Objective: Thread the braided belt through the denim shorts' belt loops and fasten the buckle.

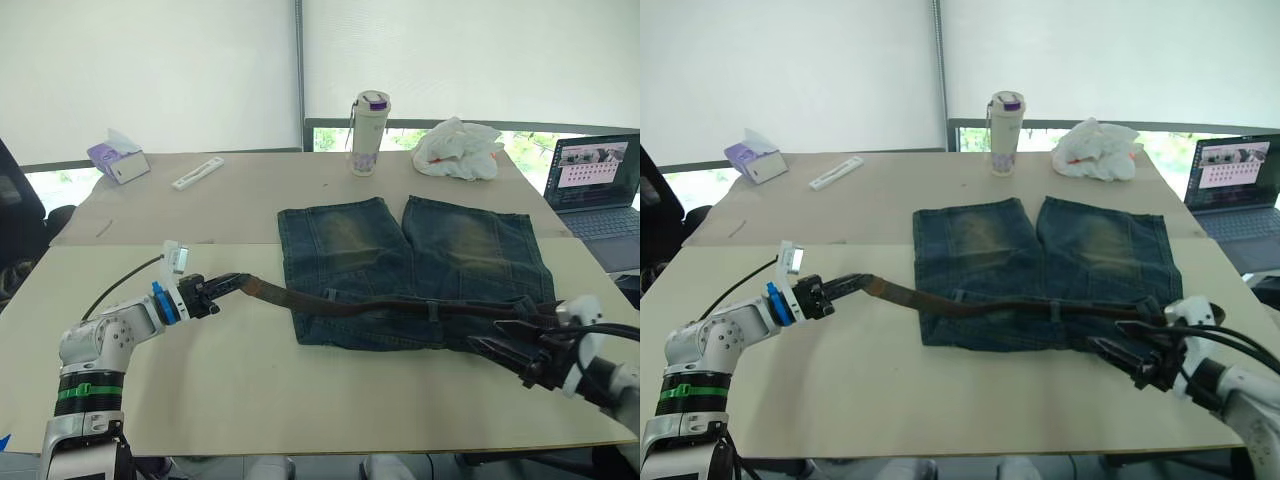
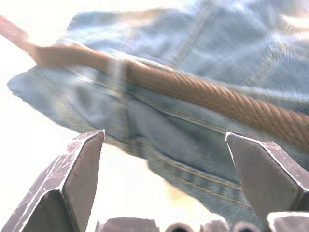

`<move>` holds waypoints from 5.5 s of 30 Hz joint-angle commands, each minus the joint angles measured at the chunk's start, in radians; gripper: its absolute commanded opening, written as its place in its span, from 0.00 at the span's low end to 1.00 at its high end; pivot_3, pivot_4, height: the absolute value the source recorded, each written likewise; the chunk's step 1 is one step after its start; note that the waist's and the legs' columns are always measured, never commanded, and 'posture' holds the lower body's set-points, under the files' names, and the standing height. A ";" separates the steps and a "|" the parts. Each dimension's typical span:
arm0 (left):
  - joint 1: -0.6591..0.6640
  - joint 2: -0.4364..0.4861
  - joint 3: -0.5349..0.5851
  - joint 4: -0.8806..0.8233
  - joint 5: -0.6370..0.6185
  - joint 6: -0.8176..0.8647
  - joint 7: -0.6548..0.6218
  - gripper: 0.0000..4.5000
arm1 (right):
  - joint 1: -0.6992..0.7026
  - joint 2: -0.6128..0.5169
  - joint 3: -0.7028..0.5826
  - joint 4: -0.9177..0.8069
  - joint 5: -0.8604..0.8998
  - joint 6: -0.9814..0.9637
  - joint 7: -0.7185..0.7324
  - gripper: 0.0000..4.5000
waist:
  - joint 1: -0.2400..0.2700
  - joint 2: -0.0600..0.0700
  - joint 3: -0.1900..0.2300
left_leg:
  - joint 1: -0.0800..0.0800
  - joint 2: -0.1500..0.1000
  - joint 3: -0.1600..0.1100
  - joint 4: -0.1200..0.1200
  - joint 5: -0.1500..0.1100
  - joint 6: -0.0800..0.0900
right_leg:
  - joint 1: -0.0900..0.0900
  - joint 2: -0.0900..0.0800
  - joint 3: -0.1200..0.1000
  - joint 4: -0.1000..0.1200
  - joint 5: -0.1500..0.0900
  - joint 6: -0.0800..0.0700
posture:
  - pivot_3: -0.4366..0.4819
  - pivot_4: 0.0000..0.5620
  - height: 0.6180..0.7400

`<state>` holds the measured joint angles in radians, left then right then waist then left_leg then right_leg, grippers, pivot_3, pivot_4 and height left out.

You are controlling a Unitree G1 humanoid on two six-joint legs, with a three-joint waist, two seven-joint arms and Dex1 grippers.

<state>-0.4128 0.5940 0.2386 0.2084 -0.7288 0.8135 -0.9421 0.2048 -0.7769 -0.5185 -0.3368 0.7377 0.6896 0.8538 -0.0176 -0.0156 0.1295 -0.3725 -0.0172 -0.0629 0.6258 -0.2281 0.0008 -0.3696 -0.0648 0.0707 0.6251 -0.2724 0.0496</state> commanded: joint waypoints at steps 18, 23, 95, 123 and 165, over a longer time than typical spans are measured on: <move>-0.016 -0.033 0.016 -0.076 -0.034 0.005 0.029 0.00 | -0.272 -0.063 0.329 0.179 -0.307 -0.285 0.091 0.85 | 0.005 0.000 0.001 | 0.000 -0.001 0.000 0.000 0.000 0.000 | -0.002 0.000 0.000 0.000 0.000 0.000 | 0.48 0.27 1.00; -0.016 -0.052 0.005 -0.095 -0.032 0.002 0.043 0.00 | -0.315 -0.149 0.395 0.222 -0.305 -0.213 0.221 0.49 | 0.003 0.000 0.001 | 0.000 -0.001 0.000 0.000 0.000 0.000 | -0.001 0.001 0.000 0.000 0.000 0.000 | 0.48 0.27 1.00; 0.116 0.012 0.184 -0.143 -0.303 0.129 0.058 0.00 | -0.327 0.216 0.263 0.006 -0.204 -0.309 -0.070 0.01 | 0.005 0.002 0.006 | 0.000 -0.003 -0.001 -0.001 0.000 -0.001 | -0.004 -0.008 -0.002 0.001 0.001 -0.001 | 0.48 0.27 1.00; 0.111 0.011 0.164 -0.104 -0.234 0.097 -0.014 0.00 | -0.324 0.197 0.457 0.285 -0.431 -0.301 -0.117 0.01 | 0.000 -0.001 0.004 | 0.004 -0.001 0.002 -0.002 0.000 -0.001 | -0.001 -0.005 -0.002 0.000 0.001 -0.001 | 0.48 0.27 1.00; 0.113 -0.268 0.108 -0.387 -0.585 0.204 0.388 0.00 | -0.292 0.660 0.433 -0.190 0.331 0.051 -0.485 0.81 | 0.001 -0.002 0.006 | 0.001 -0.001 0.000 -0.003 0.000 -0.001 | -0.002 -0.006 -0.002 0.000 0.000 0.000 | 0.48 0.27 1.00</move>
<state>-0.3013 0.3245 0.3487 -0.1457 -1.2990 1.0321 -0.5578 -0.0694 -0.1278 -0.0537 -0.4997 0.9950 0.7652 0.3827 -0.0170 -0.0180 0.1352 -0.3712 -0.0185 -0.0628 0.6231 -0.2286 -0.0002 -0.3721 -0.0708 0.0685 0.6252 -0.2724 0.0494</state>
